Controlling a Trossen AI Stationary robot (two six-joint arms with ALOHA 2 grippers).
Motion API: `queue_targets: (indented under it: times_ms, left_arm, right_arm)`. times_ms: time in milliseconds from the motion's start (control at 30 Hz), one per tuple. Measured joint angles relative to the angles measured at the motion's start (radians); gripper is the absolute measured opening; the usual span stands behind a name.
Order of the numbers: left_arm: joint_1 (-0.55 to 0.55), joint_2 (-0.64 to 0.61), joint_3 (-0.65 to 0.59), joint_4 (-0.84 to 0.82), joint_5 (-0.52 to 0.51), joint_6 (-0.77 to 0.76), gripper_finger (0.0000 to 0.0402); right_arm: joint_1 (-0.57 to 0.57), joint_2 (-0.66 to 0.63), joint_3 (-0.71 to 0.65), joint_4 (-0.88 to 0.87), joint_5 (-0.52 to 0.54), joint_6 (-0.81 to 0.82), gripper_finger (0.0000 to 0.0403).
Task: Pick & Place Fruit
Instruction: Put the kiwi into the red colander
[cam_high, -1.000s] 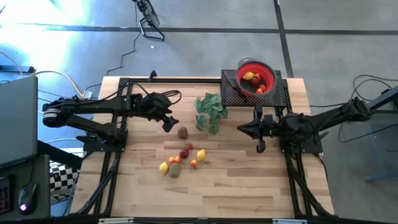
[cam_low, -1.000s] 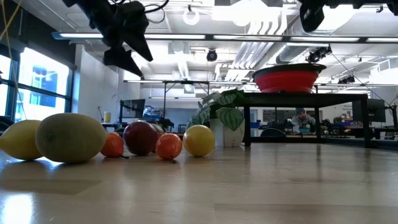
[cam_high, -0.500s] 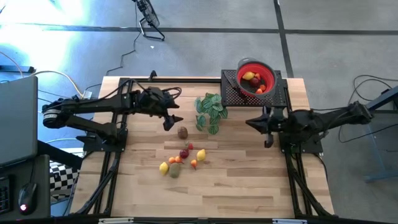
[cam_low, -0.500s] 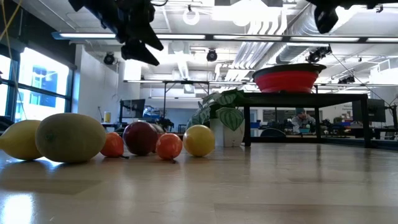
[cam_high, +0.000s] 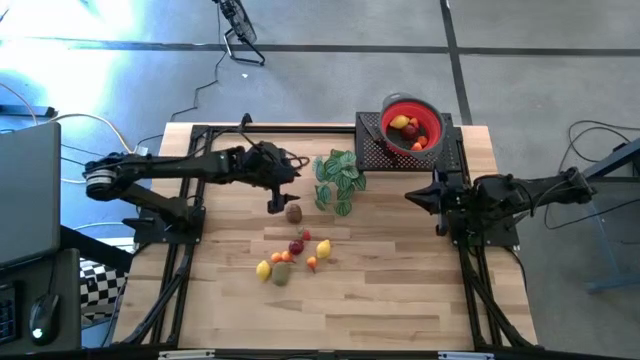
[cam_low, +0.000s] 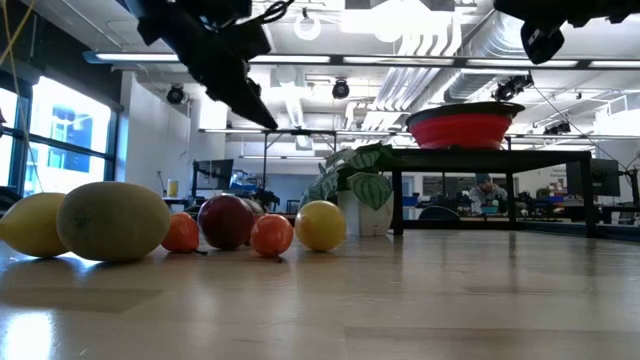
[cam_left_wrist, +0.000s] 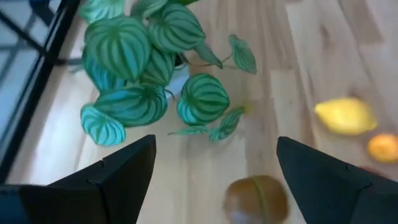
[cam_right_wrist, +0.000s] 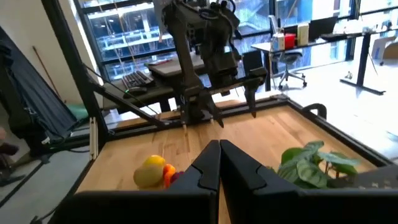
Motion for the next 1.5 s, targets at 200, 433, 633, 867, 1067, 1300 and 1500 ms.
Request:
queue_targets:
  times_ms: [200,433,633,867,1067,1300,1500]
  left_arm:
    - [0.0,0.053,0.0,0.007,0.0,0.178,0.0329]
    - [0.0,0.098,0.0,-0.003,0.052,0.263,0.0329]
    - [0.0,0.101,0.0,0.0,0.079,0.271,0.0329]
    - [0.0,0.102,0.0,-0.001,0.08,0.252,0.0329]
    - [0.0,0.102,0.0,-0.032,0.08,0.109,0.0329]
    - [0.0,0.102,0.001,-0.041,0.144,-0.156,0.0329]
    - [-0.002,0.102,0.001,-0.118,0.131,-0.26,0.0329]
  right_arm:
    - [0.0,0.0,0.0,-0.025,0.002,0.008,0.0002]
    - [0.0,0.0,0.0,-0.025,0.007,0.006,0.0002]
    - [0.0,0.0,0.0,-0.031,0.033,0.005,0.0002]
    - [0.0,0.0,0.0,-0.033,0.033,0.005,0.0002]
    - [0.0,0.0,0.0,-0.033,0.033,0.005,0.0002]
    - [0.0,0.001,0.0,-0.033,0.033,0.005,0.0002]
    - [0.0,0.006,0.0,-0.033,0.033,0.005,0.0002]
